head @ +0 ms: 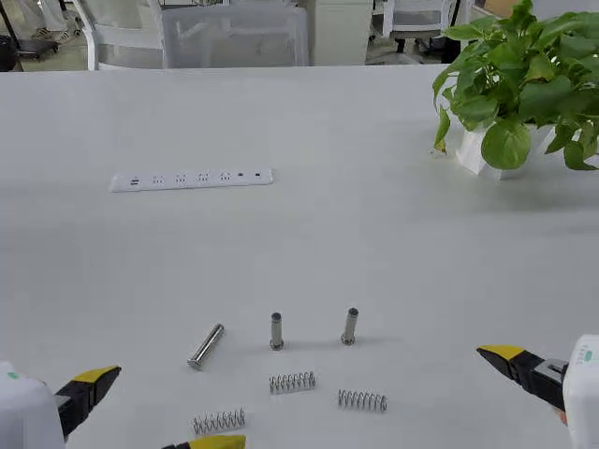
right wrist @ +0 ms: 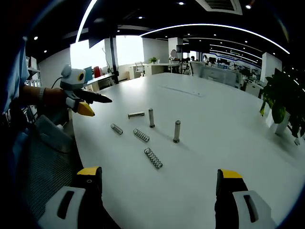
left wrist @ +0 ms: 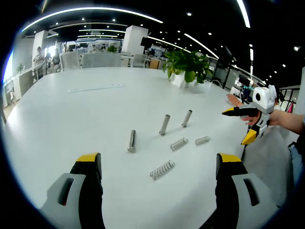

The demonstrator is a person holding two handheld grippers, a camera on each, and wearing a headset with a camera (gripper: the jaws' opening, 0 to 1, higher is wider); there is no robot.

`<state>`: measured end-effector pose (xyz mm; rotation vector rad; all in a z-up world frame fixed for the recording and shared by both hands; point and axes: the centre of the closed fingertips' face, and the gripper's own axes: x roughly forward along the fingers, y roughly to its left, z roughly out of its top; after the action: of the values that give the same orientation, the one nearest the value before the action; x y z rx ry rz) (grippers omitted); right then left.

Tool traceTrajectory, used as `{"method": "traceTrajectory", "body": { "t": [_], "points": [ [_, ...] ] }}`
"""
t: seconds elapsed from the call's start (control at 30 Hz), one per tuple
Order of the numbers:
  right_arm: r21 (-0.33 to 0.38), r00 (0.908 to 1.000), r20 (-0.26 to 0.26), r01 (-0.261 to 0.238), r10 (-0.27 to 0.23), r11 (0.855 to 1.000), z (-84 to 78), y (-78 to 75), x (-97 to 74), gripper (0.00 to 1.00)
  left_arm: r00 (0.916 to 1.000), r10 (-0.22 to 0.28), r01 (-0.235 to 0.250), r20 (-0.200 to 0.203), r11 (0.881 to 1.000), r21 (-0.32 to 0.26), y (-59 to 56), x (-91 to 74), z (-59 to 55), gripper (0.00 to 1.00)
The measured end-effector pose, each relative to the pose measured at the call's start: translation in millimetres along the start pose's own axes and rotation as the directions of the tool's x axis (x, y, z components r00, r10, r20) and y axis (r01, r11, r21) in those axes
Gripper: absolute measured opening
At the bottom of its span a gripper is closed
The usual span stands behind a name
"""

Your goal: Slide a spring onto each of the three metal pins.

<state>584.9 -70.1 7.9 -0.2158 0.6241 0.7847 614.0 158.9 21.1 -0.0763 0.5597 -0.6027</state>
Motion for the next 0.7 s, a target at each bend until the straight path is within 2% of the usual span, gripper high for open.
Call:
{"method": "traceTrajectory", "body": {
  "t": [0.13,0.47,0.53,0.57,0.63,0.7],
  "points": [
    [-0.001,1.0000,0.004,-0.007,0.007,1.000,0.5,4.2,2.5,1.00,0.9993,-0.007,0.008,-0.037,1.000,0.010,5.5,7.1,0.1,0.94],
    [0.008,1.0000,0.002,-0.008,0.008,1.000,-2.4,5.0,2.9,1.00,0.9920,-0.021,0.032,-0.124,0.996,0.084,23.3,37.6,12.0,0.85],
    [0.010,1.0000,0.007,-0.005,0.005,1.000,-1.2,3.9,2.0,1.00,0.9871,-0.020,0.038,-0.159,0.994,0.107,26.5,42.8,10.5,0.84],
    [0.010,1.0000,0.008,-0.004,0.004,1.000,-0.8,3.6,1.6,1.00,0.9869,-0.022,0.039,-0.160,0.994,0.107,27.2,45.4,11.2,0.82],
    [0.009,0.9999,0.011,0.000,0.000,1.000,0.0,2.6,1.1,1.00,0.9796,-0.020,0.044,-0.200,0.992,0.115,30.6,50.2,6.9,0.80],
    [0.011,0.9999,0.014,0.003,-0.003,1.000,0.7,2.1,0.6,1.00,0.9756,-0.015,0.046,-0.219,0.990,0.136,33.5,55.8,6.3,0.77]
  ]
}}
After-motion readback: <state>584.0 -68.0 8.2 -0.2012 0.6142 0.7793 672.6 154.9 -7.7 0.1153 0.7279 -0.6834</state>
